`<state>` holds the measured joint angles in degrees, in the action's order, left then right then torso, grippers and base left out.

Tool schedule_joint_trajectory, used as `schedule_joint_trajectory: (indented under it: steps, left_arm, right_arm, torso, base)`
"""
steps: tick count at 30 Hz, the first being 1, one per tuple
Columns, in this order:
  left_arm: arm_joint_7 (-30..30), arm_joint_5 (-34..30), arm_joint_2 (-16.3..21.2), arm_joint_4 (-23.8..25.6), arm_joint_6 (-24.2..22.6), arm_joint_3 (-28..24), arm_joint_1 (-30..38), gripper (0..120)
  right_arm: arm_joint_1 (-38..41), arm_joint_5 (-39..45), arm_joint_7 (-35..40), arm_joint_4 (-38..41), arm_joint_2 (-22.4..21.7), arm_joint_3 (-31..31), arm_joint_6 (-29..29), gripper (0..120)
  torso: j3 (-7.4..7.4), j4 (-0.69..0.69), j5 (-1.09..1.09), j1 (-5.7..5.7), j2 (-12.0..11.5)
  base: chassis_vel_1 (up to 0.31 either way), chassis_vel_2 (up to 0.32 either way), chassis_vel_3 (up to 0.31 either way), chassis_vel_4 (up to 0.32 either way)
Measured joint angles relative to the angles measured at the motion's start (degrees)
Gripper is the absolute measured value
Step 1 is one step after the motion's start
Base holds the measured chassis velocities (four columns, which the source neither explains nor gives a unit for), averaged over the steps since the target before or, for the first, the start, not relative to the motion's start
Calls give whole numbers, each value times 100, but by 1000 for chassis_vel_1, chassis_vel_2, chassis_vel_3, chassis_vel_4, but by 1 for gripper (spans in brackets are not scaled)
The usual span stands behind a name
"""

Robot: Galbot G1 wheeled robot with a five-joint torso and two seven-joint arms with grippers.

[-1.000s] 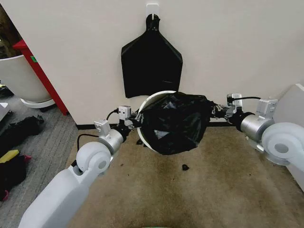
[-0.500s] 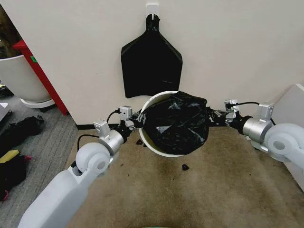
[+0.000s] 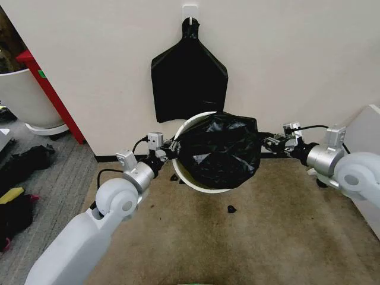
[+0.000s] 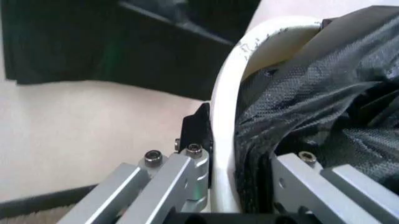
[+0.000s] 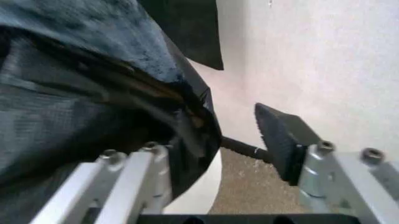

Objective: Place the garbage bag over the trash bin.

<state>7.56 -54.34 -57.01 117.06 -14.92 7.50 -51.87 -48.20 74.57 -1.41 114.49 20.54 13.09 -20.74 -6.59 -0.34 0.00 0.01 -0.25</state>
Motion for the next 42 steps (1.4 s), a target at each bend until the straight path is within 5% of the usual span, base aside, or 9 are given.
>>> schedule_joint_trajectory:
  steps: [16, 25, 42]
  left_arm:
    - [279, -25, -25, -204, -5, 24, -79, 4]
    - [514, -14, -52, -210, -46, -103, 43, 4]
    - [358, 89, -68, -159, -141, -320, 247, 4]
  right_arm:
    - [205, 130, 336, 447, -155, 411, 26, 98]
    - [122, 1051, 1063, 2099, 0, 310, -761, 100]
    - [1, 676, 998, 2093, -145, -56, -1366, 99]
  torso:
    - [0, 0, 1, 0, 0]
    - [0, 0, 0, 0, 0]
    - [0, 0, 1, 0, 0]
  base:
    - [0, 0, 0, 0]
    - [0, 0, 0, 0]
    - [0, 0, 0, 0]
